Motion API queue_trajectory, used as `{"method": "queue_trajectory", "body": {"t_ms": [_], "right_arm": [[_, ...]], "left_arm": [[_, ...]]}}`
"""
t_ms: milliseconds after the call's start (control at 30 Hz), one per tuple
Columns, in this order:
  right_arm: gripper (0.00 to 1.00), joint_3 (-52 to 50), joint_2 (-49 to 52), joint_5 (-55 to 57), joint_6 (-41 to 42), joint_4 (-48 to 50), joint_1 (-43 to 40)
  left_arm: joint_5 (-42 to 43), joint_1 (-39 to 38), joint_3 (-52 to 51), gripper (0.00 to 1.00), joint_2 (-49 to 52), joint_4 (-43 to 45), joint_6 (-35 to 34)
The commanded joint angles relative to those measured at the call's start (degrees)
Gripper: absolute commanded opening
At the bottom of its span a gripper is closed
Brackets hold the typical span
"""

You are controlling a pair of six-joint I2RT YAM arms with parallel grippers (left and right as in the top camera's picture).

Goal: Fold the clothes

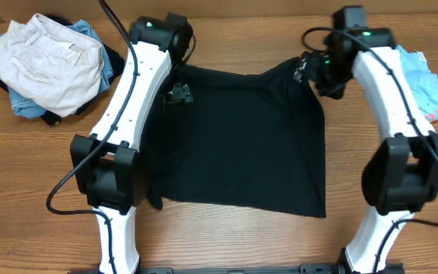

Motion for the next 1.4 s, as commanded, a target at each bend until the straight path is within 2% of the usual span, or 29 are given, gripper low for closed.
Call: {"method": "queue_trajectory", "body": {"t_ms": [0, 33, 233, 367, 500, 600, 700, 900, 967, 1000, 1067, 1167, 1200, 1267, 1367], "right_arm": [[0.7, -0.52, 4.17, 2.12, 0.39, 2.62, 0.7], [0.66, -0.52, 5.53, 2.1, 0.39, 4.02, 0.7], [0.6, -0.52, 11.96, 2.16, 0.39, 9.97, 1.11], [0.54, -0.57, 14.43, 2.6, 0.42, 11.43, 1.18], [0.39, -0.59, 15.39, 7.69, 0.42, 11.82, 1.55], [0.2, -0.57, 15.39, 12.68, 1.77, 11.47, 1.6], [0.17, -0.44, 15.37, 20.17, 1.7, 11.78, 1.31], [0.17, 0.35, 15.37, 39.19, 1.73, 12.39, 0.81], [0.18, 0.35, 15.37, 40.46, 1.75, 12.15, -0.33], [0.31, 0.37, 15.37, 40.48, 2.67, 11.47, -1.27], [0.41, 2.34, 15.34, 40.0, 5.07, 7.54, -2.45], [0.43, 11.87, 14.84, 34.69, 7.78, -3.43, -2.97], [0.46, 14.82, 14.56, 32.15, 7.78, -6.47, -2.97], [0.6, 21.86, 12.74, 25.35, 7.78, -14.82, -2.93], [0.65, 22.82, 9.33, 22.16, 7.89, -18.67, -2.93]], "left_arm": [[0.81, 0.17, -3.67, 1.0, 0.48, 2.19, -0.48], [0.81, 0.17, -4.61, 1.0, 0.48, 3.76, -0.42], [4.87, 0.17, -14.99, 1.0, 0.48, 15.72, 0.61], [4.9, 0.17, -16.06, 1.0, 0.48, 17.7, 1.9], [5.18, 0.17, -17.66, 0.99, 0.48, 21.22, 1.88], [6.4, 0.11, -18.78, 0.97, 0.5, 22.71, 1.9], [6.38, 0.11, -20.94, 0.97, 0.5, 24.13, 2.78], [6.05, 0.13, -22.29, 0.98, 0.5, 25.77, 4.2], [5.86, 0.13, -22.29, 0.98, 0.5, 25.77, 5.16], [5.7, 0.13, -22.27, 0.98, 0.5, 26.12, 5.86], [4.66, 0.11, -21.81, 1.0, 0.46, 26.56, 6.84], [4.72, 0.11, -18.6, 1.0, -1.88, 22.03, 6.78], [4.7, 0.11, -18.47, 1.0, -3.43, 20.57, 6.73], [4.68, 0.11, -18.47, 1.0, -9.7, 17.07, 4.87], [4.7, 0.11, -18.47, 1.0, -17.25, 16.35, 4.87]]}}
